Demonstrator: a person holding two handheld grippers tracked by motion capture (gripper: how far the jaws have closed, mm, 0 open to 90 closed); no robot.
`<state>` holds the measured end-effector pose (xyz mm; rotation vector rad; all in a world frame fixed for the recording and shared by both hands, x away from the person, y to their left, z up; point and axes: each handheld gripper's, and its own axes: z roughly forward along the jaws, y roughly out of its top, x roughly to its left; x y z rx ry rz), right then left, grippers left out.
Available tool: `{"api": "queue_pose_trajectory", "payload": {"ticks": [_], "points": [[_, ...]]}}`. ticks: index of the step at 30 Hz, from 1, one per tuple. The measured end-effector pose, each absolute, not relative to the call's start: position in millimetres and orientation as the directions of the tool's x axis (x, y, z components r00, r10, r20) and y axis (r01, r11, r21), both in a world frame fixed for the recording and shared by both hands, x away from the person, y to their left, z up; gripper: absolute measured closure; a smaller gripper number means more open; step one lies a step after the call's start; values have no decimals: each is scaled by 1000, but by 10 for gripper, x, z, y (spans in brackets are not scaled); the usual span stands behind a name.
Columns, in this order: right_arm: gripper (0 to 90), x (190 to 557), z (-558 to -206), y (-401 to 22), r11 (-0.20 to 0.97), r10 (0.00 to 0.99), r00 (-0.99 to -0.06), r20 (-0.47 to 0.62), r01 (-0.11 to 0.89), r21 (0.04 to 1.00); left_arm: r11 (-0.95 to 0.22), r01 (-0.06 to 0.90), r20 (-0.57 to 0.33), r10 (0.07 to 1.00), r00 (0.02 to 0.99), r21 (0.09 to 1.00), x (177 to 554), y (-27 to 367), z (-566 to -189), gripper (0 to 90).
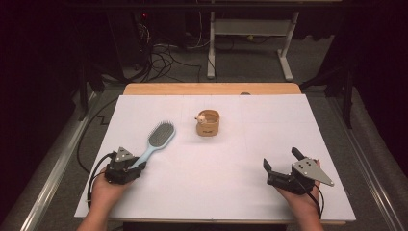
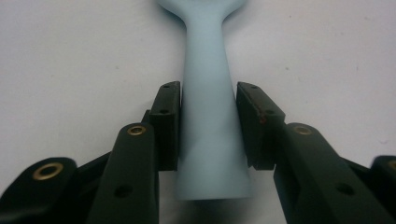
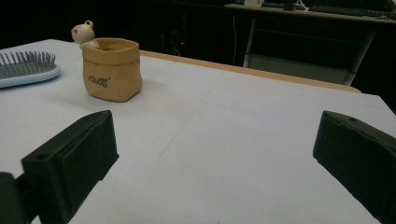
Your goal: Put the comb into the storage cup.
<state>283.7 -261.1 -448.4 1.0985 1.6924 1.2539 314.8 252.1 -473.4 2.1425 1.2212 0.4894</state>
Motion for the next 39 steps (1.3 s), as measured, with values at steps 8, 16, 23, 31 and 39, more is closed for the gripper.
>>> {"api": "queue_pose_trajectory", "payload": {"ticks": [8, 16, 23, 31, 39], "points": [[2, 2813, -4462, -2643, 146, 936, -343, -73, 191, 971, -387, 637, 25, 866, 500, 666, 2917, 2544, -4734, 627], [2, 2813, -4459, -2679, 137, 939, -339, -66, 190, 972, -391, 632, 25, 862, 507, 669, 2727, 2604, -4742, 626], [2, 2812, -4460, -2687, 135, 941, -333, -64, 194, 972, -387, 630, 15, 859, 511, 673, 2582, 2683, -4754, 626], [3, 2822, -4464, -2671, 140, 939, -338, -67, 196, 971, -381, 633, 2, 858, 514, 674, 2588, 2711, -4749, 623], [4, 2821, -4462, -2685, 135, 940, -336, -63, 196, 971, -325, 586, -41, 851, 524, 742, 2568, 2781, -4671, 559]]}}
